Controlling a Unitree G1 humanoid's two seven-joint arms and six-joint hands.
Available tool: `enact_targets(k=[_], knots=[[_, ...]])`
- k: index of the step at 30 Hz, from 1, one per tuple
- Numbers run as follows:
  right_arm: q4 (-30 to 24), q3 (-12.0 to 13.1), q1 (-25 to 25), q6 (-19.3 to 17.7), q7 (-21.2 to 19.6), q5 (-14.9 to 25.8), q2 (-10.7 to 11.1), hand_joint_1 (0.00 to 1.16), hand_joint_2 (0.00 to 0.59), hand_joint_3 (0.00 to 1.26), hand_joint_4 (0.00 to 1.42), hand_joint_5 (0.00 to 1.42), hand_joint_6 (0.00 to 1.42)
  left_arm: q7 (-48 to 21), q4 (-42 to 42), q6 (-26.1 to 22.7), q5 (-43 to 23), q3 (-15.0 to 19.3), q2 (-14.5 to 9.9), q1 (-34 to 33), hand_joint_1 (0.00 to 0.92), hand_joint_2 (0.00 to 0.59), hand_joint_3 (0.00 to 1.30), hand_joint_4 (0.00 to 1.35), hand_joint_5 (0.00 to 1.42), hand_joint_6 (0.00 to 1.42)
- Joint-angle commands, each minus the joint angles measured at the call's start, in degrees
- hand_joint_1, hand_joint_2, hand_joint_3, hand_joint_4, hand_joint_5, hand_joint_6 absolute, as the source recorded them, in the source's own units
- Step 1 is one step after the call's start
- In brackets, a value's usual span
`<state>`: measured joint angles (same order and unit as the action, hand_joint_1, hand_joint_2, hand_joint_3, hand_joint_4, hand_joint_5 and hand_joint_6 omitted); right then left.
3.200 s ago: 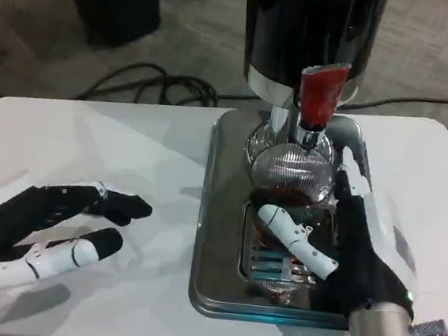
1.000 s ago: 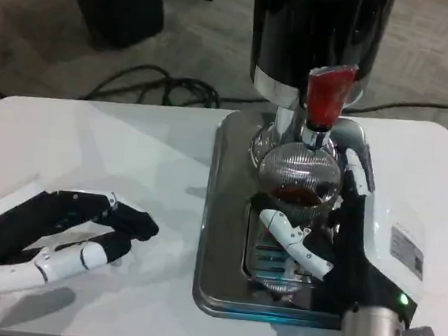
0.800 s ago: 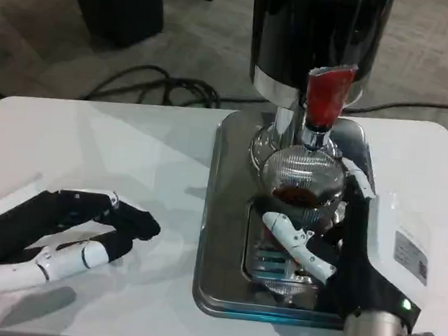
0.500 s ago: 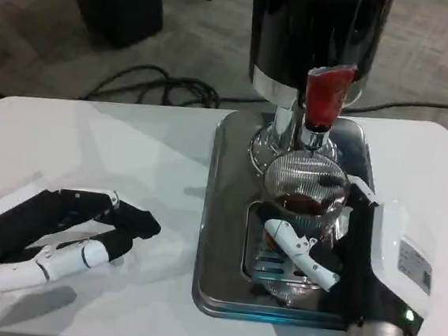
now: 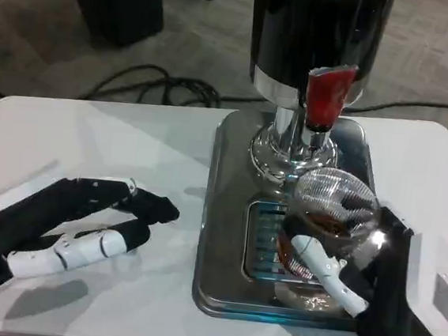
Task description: Grasp the cup under the faucet to collect the drink, then remove the cup.
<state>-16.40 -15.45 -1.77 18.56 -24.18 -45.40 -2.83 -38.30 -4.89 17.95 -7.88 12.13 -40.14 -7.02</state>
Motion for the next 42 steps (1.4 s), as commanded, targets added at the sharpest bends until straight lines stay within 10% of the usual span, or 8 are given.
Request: enact_targets(k=[1, 22, 42], knots=[[-2.95, 1.32, 3.17, -1.24, 0.44, 1.38, 0.38, 0.63, 0.228, 0.71, 0.97, 1.24, 1.42, 0.76, 1.05, -0.65, 1.53, -1.47, 0.52, -1.23, 0.137, 0.209, 0.41, 0.32, 0.31, 0.2], [-18.21, 7.49, 16.03, -9.36, 8.72, 4.61, 9.95, 0.57, 0.255, 0.77, 1.03, 1.28, 1.42, 1.68, 5.94, -0.49, 3.65, -6.74, 3.1, -10.07, 0.153, 0.213, 0.35, 0.26, 0.27, 0.19], [-26.99, 10.71, 23.12, -15.49, 15.85, 7.45, 12.27, 0.51, 0.208, 0.83, 1.08, 1.32, 1.42, 0.55, -2.52, 0.41, 8.08, -9.11, 1.74, -9.95, 0.16, 0.196, 0.27, 0.15, 0.18, 0.15]])
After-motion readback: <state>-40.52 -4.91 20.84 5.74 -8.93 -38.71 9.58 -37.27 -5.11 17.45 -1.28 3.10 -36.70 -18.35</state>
